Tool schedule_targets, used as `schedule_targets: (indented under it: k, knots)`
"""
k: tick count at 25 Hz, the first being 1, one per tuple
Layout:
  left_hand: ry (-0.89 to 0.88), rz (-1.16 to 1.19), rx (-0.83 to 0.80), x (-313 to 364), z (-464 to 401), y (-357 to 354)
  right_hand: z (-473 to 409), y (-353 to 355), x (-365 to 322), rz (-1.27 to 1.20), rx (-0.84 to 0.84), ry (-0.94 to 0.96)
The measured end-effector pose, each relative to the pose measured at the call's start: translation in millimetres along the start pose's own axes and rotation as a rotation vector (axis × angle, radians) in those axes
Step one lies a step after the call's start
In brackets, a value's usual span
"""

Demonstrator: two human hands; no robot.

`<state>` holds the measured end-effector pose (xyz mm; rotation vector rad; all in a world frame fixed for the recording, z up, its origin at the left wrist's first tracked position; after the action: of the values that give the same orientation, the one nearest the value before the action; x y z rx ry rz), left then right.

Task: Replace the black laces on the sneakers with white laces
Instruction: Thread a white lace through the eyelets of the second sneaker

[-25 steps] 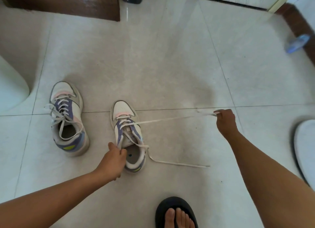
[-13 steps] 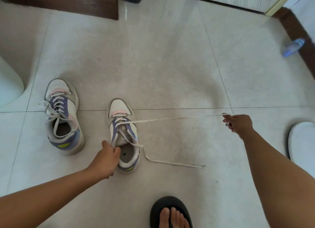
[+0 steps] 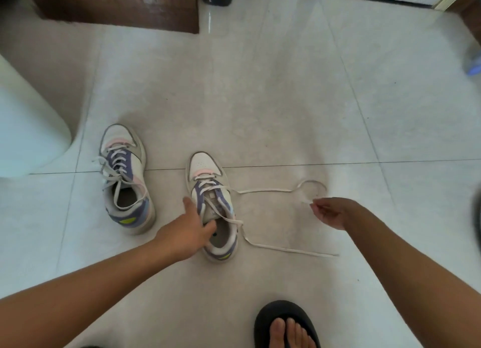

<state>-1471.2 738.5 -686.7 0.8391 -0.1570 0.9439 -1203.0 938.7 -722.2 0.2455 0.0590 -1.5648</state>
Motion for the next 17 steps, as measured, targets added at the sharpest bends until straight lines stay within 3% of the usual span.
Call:
schedule_targets:
  k: [2, 5, 9, 17]
  knots:
    - [-0.135, -0.085, 0.195, 9, -2, 23, 13, -56, 27, 0.137, -0.121, -0.011]
    - [-0.219, -0.114, 0.341, 19, -14, 40, 43, -125, 38, 0.251, -0.277, 0.163]
    - [-0.224, -0.111, 0.326, 17, -36, 36, 68, -169, 38, 0.364, -0.318, 0.370]
    - [-0.271, 0.015, 0.366, 10, -48, 31, 75, -176, 38, 0.489, -0.287, 0.402]
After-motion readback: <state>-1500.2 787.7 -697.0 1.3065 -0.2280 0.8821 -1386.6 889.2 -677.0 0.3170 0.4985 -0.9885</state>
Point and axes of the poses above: each hand's wrist, its own z-axis away from the middle knuckle, its own y-axis out of the back of the hand, x = y × z, the point moved 3 cm from there along -z, towards the middle knuckle, and after that the axes turned 11 degrees about -y, right-handed, at the moved point
